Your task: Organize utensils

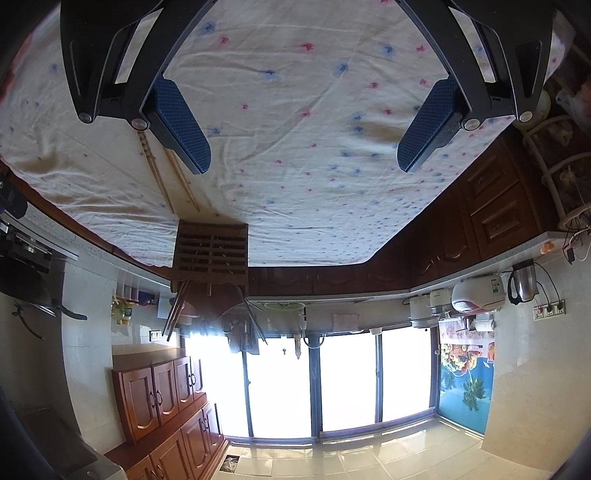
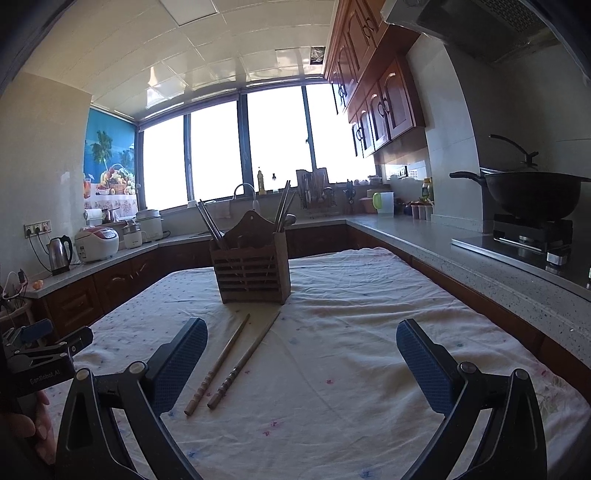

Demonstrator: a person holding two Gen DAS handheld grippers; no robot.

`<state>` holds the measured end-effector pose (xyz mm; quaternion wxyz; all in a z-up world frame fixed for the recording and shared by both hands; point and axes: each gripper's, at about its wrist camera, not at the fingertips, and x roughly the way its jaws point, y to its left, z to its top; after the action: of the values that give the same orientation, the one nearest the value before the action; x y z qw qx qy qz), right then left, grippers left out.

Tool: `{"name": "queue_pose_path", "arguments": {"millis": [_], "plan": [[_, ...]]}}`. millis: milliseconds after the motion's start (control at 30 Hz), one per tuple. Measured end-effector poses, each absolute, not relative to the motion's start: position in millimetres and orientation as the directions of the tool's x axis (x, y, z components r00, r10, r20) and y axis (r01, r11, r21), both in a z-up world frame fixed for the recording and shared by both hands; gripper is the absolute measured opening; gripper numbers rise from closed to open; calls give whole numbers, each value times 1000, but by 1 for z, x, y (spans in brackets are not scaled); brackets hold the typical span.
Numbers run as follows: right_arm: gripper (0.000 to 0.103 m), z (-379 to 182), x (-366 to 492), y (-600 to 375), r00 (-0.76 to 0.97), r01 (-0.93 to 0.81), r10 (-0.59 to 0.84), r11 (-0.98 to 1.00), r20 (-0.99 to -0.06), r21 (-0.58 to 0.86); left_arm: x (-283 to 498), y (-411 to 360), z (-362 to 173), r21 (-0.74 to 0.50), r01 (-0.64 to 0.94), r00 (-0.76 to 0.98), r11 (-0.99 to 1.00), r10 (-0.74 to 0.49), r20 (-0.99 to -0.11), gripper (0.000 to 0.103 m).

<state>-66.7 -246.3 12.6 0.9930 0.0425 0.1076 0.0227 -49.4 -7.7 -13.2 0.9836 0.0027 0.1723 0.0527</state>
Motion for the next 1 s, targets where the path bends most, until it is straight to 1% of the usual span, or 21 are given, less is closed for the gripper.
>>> {"name": "queue_pose_path", "arguments": {"millis": [267,433,633,733,800,1000], "plan": [[103,14,-71,-240,979,-49,62,996,-193,72,-55,-8,-11,12,-91,946,996,90,-311,103],[103,15,-72,-236,979,-57,68,996,-190,63,-62,-9,-5,-25,-74,957,997,64,-283,103],[103,16,-74,-232,983,-63,69,997,-172,38,-64,-12,-4,-28,-93,961,995,82,-266,103],[103,15,-75,-230,984,-64,68,997,-165,31,-65,-15,-4,-9,-106,963,994,100,-251,103],[103,16,-75,-229,984,-65,69,997,-165,29,-65,-17,-4,-6,-89,965,996,85,-249,103],[103,14,-74,-231,982,-58,65,997,-177,41,-61,-19,-7,22,-107,955,994,109,-275,103]]}}
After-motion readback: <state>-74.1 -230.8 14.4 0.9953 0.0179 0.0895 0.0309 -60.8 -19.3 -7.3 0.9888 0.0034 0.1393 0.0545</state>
